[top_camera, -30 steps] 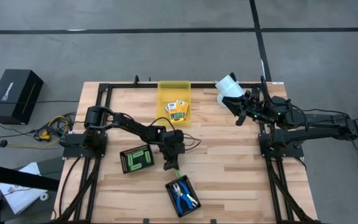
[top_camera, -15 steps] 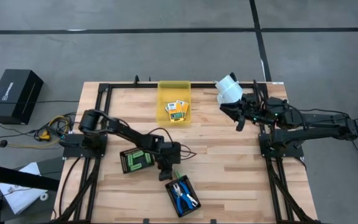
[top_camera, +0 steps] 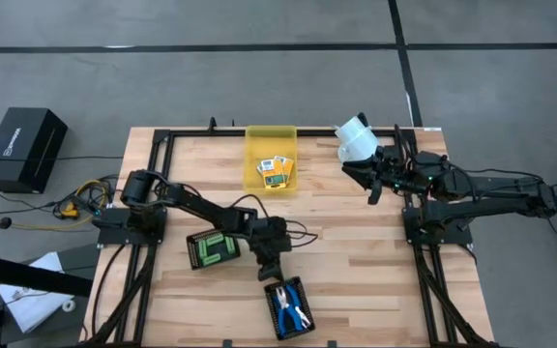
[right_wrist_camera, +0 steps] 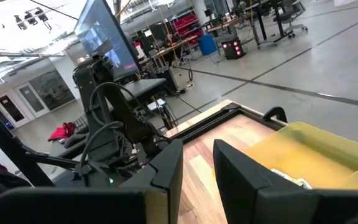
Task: Pick & Place School Supplies
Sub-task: Put the green eraser into the left black bin
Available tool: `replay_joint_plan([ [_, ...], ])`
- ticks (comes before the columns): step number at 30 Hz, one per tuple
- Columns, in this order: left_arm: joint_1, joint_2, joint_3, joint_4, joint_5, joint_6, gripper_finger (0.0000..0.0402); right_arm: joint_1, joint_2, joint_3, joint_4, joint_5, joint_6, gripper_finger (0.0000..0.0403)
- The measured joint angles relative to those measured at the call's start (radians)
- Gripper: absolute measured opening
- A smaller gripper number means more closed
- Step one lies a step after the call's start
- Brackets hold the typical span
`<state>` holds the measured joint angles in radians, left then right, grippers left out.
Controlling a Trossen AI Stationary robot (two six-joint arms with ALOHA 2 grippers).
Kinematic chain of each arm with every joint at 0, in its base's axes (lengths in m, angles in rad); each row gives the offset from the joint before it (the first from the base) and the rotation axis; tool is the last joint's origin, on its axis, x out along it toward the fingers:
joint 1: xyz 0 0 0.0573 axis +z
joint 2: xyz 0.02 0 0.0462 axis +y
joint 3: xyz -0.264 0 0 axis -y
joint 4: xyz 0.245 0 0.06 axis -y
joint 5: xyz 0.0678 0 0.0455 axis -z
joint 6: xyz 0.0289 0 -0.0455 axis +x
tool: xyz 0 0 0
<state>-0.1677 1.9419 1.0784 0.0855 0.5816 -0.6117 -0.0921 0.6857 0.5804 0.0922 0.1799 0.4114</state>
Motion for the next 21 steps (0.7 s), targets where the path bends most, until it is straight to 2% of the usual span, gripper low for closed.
replay_joint_plan([
  [7, 0.007, 0.000, 0.006, -0.033, -0.015, 0.001, 0.0008, -0.001, 0.000, 0.000, 0.002, 0.000, 0.000, 0.0082],
  [11, 0.033, 0.001, 0.004, -0.180, -0.118, 0.066, 0.0004, -0.001, 0.000, 0.000, 0.006, 0.000, 0.000, 0.0082],
  [13, 0.055, 0.004, 0.005, -0.180, -0.141, 0.108, 0.0002, -0.001, 0.000, 0.000, 0.006, 0.000, 0.000, 0.0082],
  [21, 0.130, 0.014, 0.006, -0.180, -0.115, 0.172, 0.0002, -0.001, 0.000, 0.000, 0.006, 0.000, 0.000, 0.0082],
])
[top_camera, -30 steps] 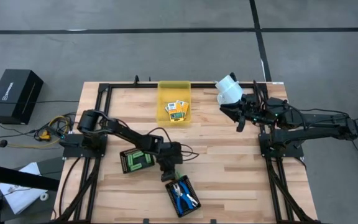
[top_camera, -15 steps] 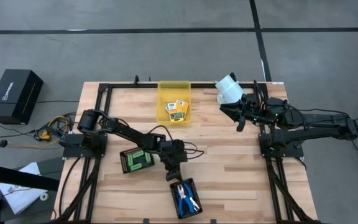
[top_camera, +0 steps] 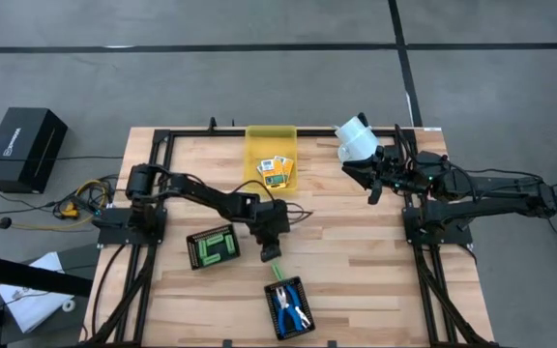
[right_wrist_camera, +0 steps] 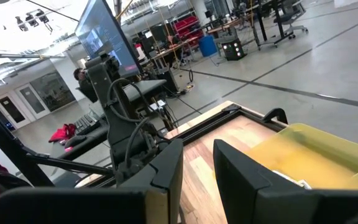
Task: Pick & Place School Supplies
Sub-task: Put the green eraser into the left black bin
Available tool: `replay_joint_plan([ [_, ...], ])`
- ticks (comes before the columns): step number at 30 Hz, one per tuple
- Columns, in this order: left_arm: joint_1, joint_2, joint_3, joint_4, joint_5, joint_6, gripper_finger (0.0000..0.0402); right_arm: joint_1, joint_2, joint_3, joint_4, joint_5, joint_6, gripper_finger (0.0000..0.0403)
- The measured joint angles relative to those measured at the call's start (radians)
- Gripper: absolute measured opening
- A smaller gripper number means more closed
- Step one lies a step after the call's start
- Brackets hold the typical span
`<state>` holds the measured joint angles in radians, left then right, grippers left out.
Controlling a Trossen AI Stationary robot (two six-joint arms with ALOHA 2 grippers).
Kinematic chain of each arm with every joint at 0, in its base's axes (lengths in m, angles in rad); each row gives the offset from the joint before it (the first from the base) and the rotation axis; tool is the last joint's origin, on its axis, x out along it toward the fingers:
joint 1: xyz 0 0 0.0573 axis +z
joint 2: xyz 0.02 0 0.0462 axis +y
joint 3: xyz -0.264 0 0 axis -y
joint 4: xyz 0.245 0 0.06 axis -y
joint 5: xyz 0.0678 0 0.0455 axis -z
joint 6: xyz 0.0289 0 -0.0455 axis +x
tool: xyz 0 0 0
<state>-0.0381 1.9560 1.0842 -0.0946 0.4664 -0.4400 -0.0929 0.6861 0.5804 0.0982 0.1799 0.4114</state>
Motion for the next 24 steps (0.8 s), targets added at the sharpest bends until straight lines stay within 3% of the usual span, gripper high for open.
replay_joint_plan([
  [12, -0.068, 0.000, 0.000, 0.000, 0.029, 0.015, 0.0001, 0.000, 0.000, 0.000, -0.001, 0.000, 0.000, 0.0082],
  [24, -0.048, 0.057, 0.006, 0.041, 0.045, -0.008, 0.0002, 0.000, 0.000, 0.000, 0.002, 0.000, 0.000, 0.0082],
])
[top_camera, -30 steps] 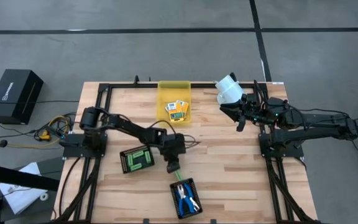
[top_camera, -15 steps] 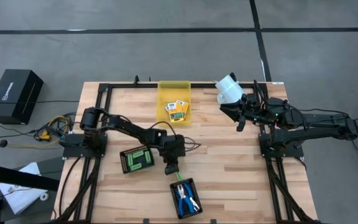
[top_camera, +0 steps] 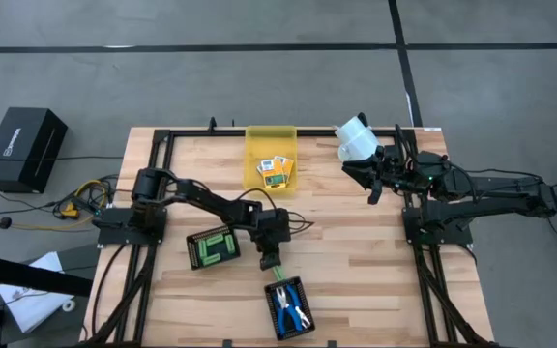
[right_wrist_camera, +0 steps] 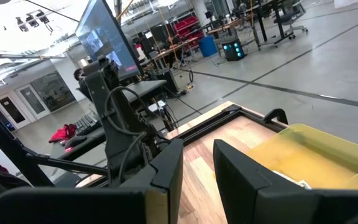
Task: Pick & Place School Supplies
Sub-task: Put the green eraser into the left black bin
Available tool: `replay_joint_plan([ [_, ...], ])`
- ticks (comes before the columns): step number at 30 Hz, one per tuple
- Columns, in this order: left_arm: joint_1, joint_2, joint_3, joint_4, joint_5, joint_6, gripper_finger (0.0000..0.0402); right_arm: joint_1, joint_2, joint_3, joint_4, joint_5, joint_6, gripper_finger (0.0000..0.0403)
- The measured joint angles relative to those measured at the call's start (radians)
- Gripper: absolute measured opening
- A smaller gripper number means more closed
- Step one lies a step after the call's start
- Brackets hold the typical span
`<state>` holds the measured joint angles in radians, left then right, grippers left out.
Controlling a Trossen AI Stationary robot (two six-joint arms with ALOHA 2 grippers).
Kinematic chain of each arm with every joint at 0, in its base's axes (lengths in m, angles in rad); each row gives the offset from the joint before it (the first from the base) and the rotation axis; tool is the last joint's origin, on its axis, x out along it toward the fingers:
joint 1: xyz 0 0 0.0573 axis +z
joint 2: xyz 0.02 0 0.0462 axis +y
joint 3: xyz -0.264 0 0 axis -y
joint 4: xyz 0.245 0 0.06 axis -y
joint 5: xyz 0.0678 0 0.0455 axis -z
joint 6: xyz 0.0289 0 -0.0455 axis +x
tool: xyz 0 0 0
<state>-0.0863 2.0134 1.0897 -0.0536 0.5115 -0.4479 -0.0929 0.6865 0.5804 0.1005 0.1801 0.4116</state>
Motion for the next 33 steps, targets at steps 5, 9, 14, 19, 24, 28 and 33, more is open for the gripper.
replay_joint_plan([
  [5, -0.004, 0.005, 0.000, 0.003, 0.012, -0.001, 0.0002, 0.000, 0.000, 0.000, -0.003, 0.000, 0.000, 0.0082],
  [9, -0.005, 0.006, -0.001, 0.002, 0.018, -0.001, 0.0002, -0.004, 0.000, 0.000, -0.009, 0.000, 0.000, 0.0082],
  [14, 0.009, 0.003, -0.003, -0.002, 0.020, -0.020, 0.0002, -0.019, 0.000, 0.000, -0.014, 0.000, 0.000, 0.0082],
  [19, 0.030, 0.003, 0.013, 0.001, 0.022, -0.025, 0.0002, -0.022, 0.000, 0.000, -0.015, 0.000, 0.000, 0.0082],
  [24, 0.033, 0.003, 0.050, 0.013, 0.042, 0.002, 0.0002, -0.022, 0.000, 0.000, -0.018, 0.000, 0.000, 0.0082],
  [28, 0.017, 0.001, 0.053, 0.006, 0.095, 0.026, 0.0002, -0.022, 0.000, 0.000, -0.018, 0.000, 0.000, 0.0082],
  [33, -0.008, 0.001, 0.053, -0.005, 0.096, 0.031, 0.0002, -0.022, 0.000, 0.000, -0.023, 0.000, 0.000, 0.0082],
])
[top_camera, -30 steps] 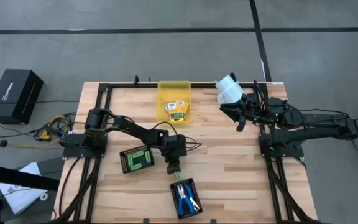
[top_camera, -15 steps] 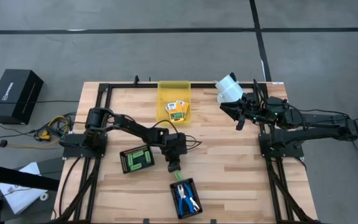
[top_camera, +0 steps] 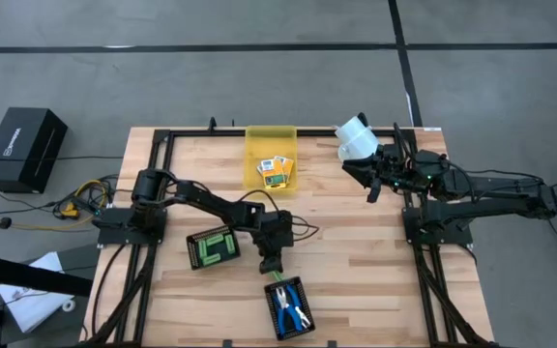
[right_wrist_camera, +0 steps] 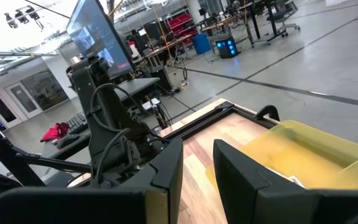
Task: Pick & Place School Supplies
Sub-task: Put the green eraser into the left black bin
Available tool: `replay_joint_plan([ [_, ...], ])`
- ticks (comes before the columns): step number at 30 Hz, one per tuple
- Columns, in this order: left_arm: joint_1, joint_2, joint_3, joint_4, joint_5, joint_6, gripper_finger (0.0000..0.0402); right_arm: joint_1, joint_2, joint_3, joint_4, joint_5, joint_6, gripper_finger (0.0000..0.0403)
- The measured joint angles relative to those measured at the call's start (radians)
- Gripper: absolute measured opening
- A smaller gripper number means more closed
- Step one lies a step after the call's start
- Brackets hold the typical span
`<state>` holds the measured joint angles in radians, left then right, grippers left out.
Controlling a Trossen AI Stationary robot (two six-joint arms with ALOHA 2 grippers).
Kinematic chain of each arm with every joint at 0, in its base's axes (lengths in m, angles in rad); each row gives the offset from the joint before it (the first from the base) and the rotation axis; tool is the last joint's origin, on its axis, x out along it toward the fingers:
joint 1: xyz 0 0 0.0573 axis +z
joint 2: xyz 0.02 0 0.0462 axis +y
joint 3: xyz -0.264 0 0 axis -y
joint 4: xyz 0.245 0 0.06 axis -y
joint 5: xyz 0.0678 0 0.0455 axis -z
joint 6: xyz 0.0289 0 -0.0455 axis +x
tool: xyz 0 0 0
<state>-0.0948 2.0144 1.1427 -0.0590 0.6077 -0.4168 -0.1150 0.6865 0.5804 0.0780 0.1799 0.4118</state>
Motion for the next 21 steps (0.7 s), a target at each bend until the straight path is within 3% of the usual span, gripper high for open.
replay_joint_plan([
  [21, 0.008, 0.020, -0.028, -0.032, -0.009, 0.046, 0.0002, 0.000, 0.000, 0.000, -0.015, 0.000, 0.000, 0.0082],
])
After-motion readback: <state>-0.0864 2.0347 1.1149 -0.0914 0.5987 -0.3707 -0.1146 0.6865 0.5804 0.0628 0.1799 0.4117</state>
